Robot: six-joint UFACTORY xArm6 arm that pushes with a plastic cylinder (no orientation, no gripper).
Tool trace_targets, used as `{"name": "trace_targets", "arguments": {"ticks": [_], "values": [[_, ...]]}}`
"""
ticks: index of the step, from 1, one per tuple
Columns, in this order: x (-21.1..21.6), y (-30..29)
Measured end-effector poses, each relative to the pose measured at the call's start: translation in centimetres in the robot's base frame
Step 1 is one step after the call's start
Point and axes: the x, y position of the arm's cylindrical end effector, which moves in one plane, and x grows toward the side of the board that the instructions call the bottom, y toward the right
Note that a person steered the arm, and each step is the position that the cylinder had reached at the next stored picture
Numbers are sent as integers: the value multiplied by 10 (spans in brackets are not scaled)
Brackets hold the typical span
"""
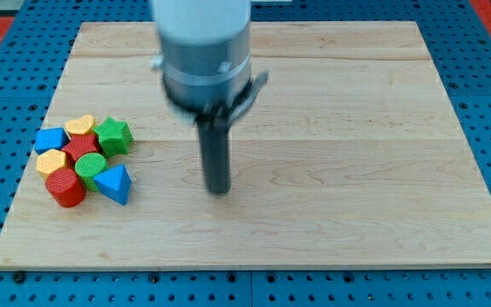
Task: Move the group of blocks a bit to the right side
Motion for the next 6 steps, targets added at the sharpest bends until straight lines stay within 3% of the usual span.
{"name": "trace_targets", "arguments": {"ticks": [1,2,3,5,6], "values": [[45,-115],[-4,-230],[-40,-237],[-58,-125],[-66,-122]]}}
